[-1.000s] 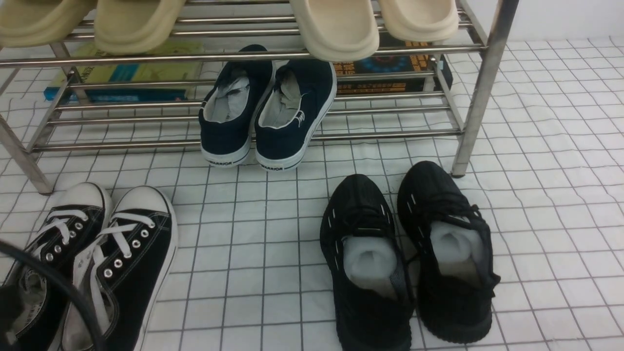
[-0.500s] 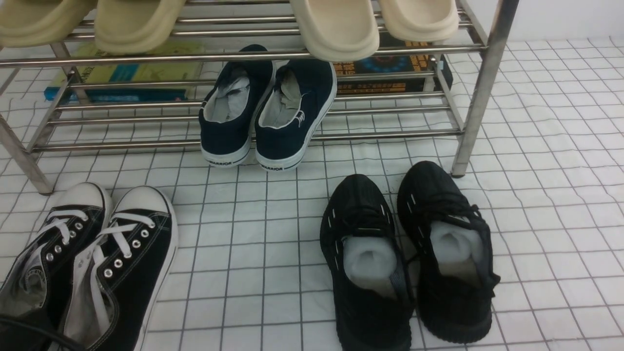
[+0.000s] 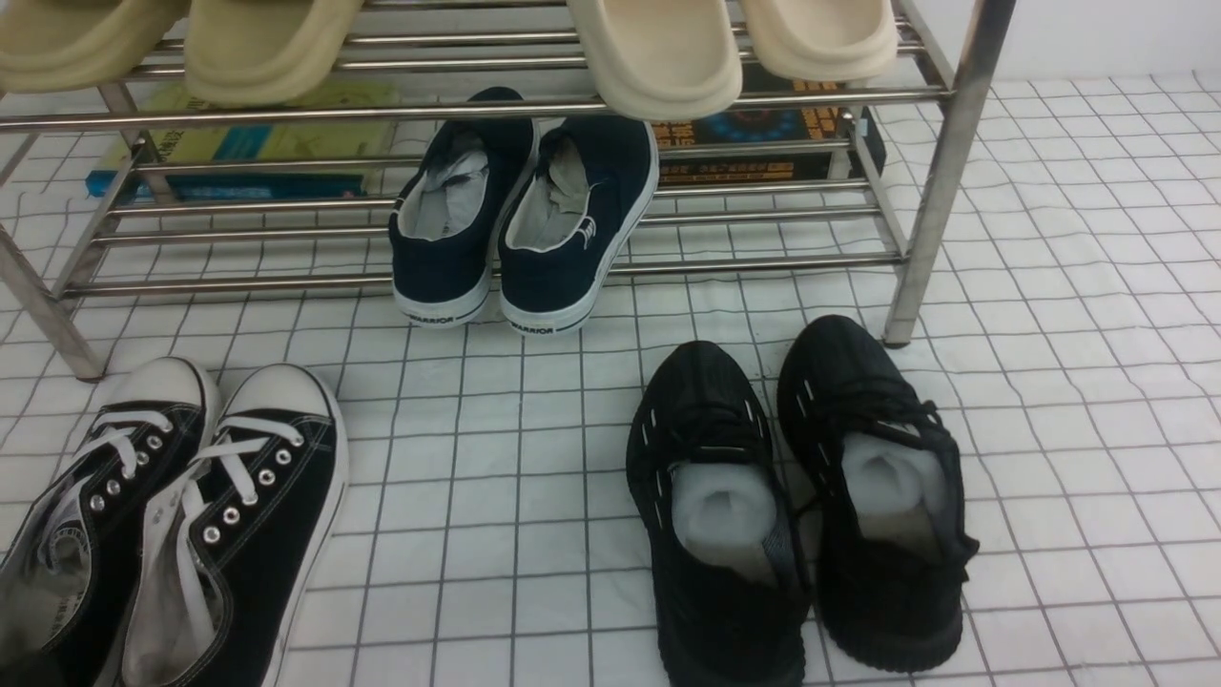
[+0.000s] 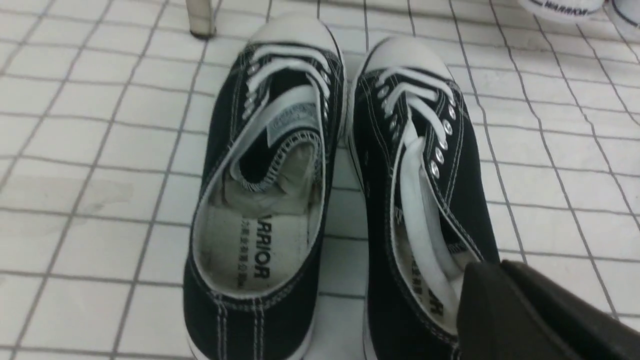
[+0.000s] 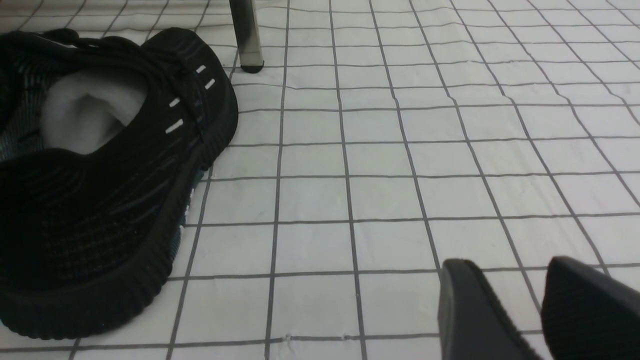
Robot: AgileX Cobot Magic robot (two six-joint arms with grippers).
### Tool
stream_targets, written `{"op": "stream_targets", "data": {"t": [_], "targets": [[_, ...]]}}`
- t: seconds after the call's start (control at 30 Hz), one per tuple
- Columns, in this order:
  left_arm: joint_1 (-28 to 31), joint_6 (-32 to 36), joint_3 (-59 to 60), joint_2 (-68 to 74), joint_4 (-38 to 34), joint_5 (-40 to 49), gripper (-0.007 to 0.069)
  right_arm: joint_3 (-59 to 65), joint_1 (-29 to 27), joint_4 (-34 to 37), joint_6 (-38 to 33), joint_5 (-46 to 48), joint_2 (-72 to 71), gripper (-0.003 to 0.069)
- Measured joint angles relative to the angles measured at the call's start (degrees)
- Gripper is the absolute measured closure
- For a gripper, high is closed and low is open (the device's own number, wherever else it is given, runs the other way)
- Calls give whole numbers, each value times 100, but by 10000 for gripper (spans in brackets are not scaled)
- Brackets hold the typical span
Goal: Take the shoes off the shelf with your hand from the white checkered tablecloth.
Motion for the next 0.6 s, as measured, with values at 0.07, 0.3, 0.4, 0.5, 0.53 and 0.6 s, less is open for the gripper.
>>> {"op": "stream_targets", "data": {"t": [0.07,0.3,0.4,0.5,0.53,0.6], "targets": [[0,0,69,-128,155,-76,586,0,0,0,0,0,0,420],[0,0,681,-514,449,-364,581,0,0,0,0,0,0,420],[0,0,951,-564,466,-687,573,0,0,0,0,0,0,420],[0,0,974,-571,466,-762,571,0,0,0,0,0,0,420],[0,0,980,-571,466,-762,571,0,0,0,0,0,0,420],[0,0,980,-571,466,-762,571,0,0,0,0,0,0,420]]}}
